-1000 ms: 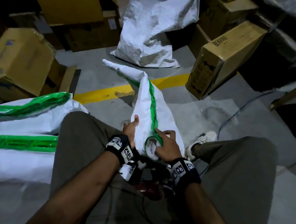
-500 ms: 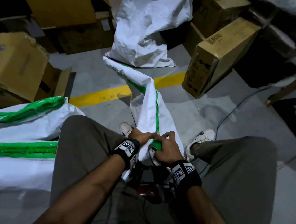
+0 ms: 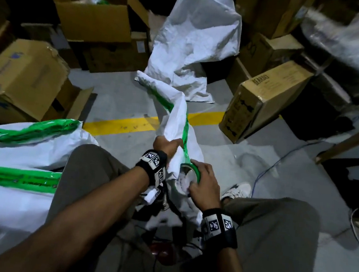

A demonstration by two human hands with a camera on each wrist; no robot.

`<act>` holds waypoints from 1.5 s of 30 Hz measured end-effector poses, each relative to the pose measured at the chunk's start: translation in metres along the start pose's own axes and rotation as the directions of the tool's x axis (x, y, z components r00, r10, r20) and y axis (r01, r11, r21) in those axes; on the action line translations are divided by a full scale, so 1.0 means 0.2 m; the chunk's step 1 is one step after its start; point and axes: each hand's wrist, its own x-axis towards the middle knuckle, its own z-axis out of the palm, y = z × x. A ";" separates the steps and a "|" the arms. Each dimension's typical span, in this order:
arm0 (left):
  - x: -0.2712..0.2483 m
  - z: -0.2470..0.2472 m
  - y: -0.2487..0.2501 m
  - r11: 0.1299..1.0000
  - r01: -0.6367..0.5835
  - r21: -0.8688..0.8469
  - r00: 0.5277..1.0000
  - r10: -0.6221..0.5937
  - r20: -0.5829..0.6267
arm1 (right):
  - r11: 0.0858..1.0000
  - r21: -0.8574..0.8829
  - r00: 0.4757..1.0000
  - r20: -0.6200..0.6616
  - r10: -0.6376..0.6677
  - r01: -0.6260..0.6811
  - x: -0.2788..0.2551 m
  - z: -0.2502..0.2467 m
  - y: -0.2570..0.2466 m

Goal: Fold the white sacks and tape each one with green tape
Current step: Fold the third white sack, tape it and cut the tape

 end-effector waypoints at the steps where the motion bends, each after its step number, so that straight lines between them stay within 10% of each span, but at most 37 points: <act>1: 0.02 -0.01 0.03 0.998 0.018 -0.053 1.000 -0.019 -0.015 | 1.000 0.011 0.998 0.063 0.006 -0.006 -0.01 -0.02 -0.03; 5: 0.11 -0.02 0.06 0.977 0.148 -0.152 0.989 -0.145 0.031 | 0.996 -0.079 0.942 0.335 -0.017 0.046 -0.08 -0.02 -0.08; 11: 0.45 0.13 -0.29 0.927 0.366 -0.086 0.883 -0.317 0.345 | 0.975 -0.184 0.922 0.384 -0.045 0.124 -0.08 0.12 0.02; 16: 0.07 0.02 -0.21 0.924 0.358 -0.131 0.839 -0.257 0.480 | 0.987 -0.093 0.926 0.365 -0.092 0.135 -0.10 0.21 0.10; 27: -0.14 0.02 -0.26 0.943 -0.147 0.298 0.977 0.091 0.193 | 0.965 0.215 0.940 0.333 0.073 -0.151 -0.08 0.27 0.05; 32: -0.11 0.02 -0.30 0.962 -0.074 0.262 0.985 0.029 0.171 | 0.584 0.672 0.887 0.396 0.236 -0.455 -0.06 0.12 -0.03; 37: -0.22 0.07 -0.39 0.967 -0.103 0.231 0.976 0.053 0.213 | 0.661 0.464 0.803 0.245 0.544 -0.590 0.02 0.10 0.00; 40: -0.31 0.10 -0.39 0.966 0.147 -0.212 0.953 -0.081 0.293 | 0.709 0.293 0.767 0.202 0.609 -0.641 0.06 0.09 0.03; 45: -0.37 0.01 -0.34 0.885 0.351 -0.307 0.861 -0.176 0.477 | 0.782 0.092 0.785 0.147 0.602 -0.616 0.10 0.07 0.03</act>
